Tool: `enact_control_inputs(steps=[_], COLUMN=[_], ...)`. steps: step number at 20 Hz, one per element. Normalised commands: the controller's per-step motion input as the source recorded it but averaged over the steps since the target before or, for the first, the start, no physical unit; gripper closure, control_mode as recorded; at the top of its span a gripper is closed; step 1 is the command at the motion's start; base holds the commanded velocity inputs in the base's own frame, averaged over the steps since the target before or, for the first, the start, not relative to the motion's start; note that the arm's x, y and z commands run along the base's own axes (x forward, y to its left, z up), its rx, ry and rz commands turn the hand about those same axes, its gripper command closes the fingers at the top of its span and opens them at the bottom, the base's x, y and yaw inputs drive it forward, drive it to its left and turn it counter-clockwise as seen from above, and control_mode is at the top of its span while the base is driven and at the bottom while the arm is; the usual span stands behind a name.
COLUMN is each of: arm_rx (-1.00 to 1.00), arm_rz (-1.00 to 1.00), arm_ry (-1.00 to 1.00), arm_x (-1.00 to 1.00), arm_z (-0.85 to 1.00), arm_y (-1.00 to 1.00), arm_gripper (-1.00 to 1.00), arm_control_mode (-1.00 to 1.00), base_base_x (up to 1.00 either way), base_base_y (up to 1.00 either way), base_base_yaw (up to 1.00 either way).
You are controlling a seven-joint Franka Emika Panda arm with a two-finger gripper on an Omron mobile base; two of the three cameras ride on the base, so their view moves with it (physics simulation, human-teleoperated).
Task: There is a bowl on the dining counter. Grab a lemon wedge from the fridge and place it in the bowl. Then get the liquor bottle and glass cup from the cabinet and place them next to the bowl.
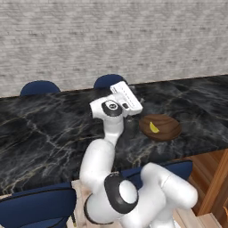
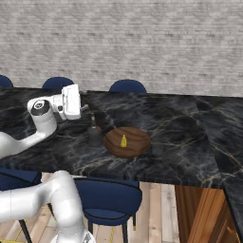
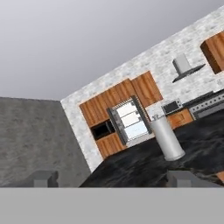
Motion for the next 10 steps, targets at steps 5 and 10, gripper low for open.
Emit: enact_control_inputs(steps=[5,10], arm_rx=[0.23,0.29], arm_rz=[0.22,0.28], arm_ry=[0.12,0.26], arm_x=[-0.78,-0.91], arm_z=[0.98,0.72], arm_y=[0.0,0.0], arm_gripper=[-1.0,-1.0], arm_control_mode=[-1.0,-1.0], base_base_x=[0.0,0.0], base_base_y=[0.0,0.0], base_base_yaw=[0.0,0.0])
